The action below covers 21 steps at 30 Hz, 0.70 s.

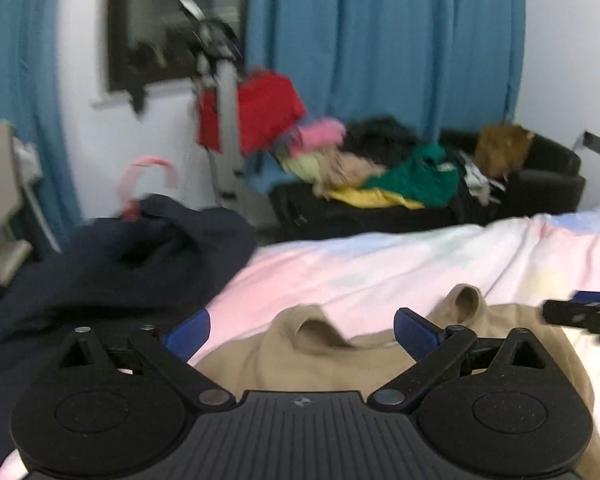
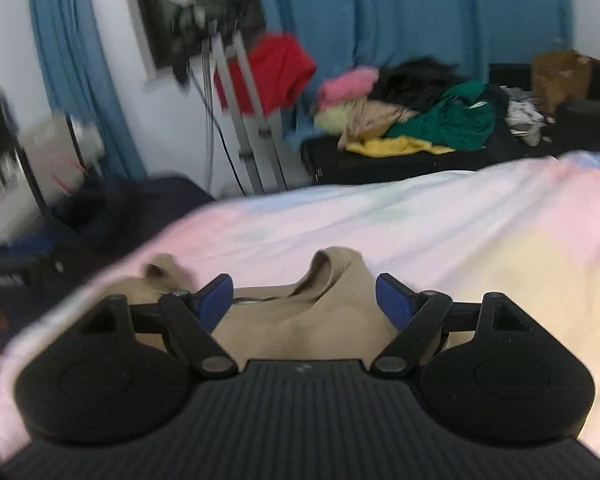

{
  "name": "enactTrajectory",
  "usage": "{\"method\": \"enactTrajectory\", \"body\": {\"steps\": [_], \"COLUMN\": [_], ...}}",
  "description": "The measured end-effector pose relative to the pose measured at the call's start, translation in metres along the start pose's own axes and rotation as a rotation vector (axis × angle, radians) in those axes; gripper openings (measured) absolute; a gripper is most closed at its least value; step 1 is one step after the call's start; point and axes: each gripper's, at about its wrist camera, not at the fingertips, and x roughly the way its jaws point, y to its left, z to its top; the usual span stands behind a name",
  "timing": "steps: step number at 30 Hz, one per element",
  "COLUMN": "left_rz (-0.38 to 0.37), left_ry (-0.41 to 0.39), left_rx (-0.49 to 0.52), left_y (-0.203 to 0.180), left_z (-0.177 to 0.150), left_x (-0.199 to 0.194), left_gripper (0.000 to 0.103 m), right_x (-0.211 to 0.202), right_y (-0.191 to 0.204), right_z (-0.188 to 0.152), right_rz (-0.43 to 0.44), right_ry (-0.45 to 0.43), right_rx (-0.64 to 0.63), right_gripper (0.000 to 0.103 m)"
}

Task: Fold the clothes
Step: 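Lay the t-shirt flat on the bed and open both grippers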

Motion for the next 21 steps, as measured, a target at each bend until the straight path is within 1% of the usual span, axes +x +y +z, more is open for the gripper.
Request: {"method": "enactTrajectory", "body": {"steps": [1, 3, 6, 8, 10, 12, 16, 18, 21], "left_rz": [0.004, 0.011, 0.029, 0.039, 0.041, 0.041, 0.051, 0.038, 0.011], "left_ry": [-0.03, -0.073, -0.137, -0.164, -0.177, -0.192, -0.209, -0.233, -0.24], "left_rx": [-0.016, -0.049, -0.074, -0.074, -0.083, -0.083, -0.04, -0.012, -0.009], "left_y": [0.0, -0.001, -0.01, -0.017, -0.023, -0.026, -0.032, -0.033, -0.034], "left_z": [-0.007, -0.025, -0.054, -0.072, -0.093, -0.11, -0.14, -0.154, -0.168], "left_x": [-0.019, -0.062, -0.132, -0.167, -0.205, -0.238, -0.279, -0.29, -0.295], "left_gripper": [0.099, 0.099, 0.099, 0.099, 0.099, 0.099, 0.099, 0.101, 0.103], "right_x": [-0.019, -0.056, -0.115, -0.153, -0.186, -0.205, -0.238, -0.244, -0.243], "right_y": [-0.001, 0.003, 0.016, 0.024, 0.029, 0.033, 0.038, 0.036, 0.029], "right_z": [-0.009, -0.027, -0.05, -0.065, -0.079, -0.092, -0.118, -0.131, -0.148], "right_rz": [0.006, -0.001, -0.031, -0.044, -0.047, -0.045, -0.036, -0.033, -0.043], "right_ry": [-0.024, -0.058, -0.136, -0.193, -0.23, -0.257, -0.308, -0.318, -0.315], "right_rx": [0.03, 0.044, 0.002, -0.027, -0.051, -0.063, -0.078, -0.081, -0.068], "right_gripper": [0.08, 0.08, 0.08, 0.08, 0.08, 0.08, 0.08, 0.08, 0.096]}}
